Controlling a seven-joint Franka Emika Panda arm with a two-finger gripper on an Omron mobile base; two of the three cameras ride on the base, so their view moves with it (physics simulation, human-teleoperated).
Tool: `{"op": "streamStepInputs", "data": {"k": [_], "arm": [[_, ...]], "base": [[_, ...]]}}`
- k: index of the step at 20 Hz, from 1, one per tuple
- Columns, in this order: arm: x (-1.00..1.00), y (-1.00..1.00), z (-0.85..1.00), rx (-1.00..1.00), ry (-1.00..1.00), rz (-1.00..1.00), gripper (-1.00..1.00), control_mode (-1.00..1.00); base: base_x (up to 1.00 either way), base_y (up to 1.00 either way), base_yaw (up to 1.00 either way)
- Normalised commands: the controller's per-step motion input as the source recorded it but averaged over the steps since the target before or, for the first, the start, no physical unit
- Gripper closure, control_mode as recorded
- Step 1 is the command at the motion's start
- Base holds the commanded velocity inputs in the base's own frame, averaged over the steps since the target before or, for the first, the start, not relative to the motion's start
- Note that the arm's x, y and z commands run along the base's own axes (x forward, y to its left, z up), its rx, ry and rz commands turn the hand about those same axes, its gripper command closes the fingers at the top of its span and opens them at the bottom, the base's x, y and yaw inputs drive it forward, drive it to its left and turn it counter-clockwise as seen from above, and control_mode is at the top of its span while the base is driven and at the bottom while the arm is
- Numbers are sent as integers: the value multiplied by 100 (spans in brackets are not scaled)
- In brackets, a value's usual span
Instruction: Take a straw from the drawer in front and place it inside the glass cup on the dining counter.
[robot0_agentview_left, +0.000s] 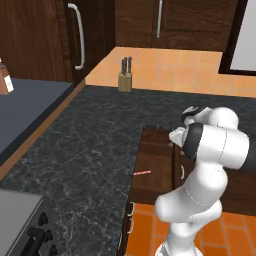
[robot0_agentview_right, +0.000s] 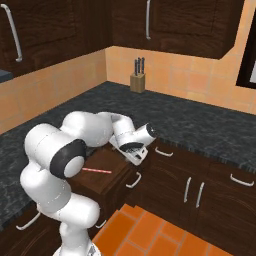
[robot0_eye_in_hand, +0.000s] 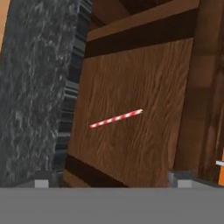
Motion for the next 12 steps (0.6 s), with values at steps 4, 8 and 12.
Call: {"op": "streamStepInputs", "data": {"k": [4, 8, 12], "arm": [[47, 27, -44, -8, 14, 0, -100, -100], [38, 17, -57, -10, 11, 0, -100, -100], [33, 30, -51, -12, 11, 0, -100, -100]], "base": [[0, 0, 0], [0, 0, 0], [0, 0, 0]]}}
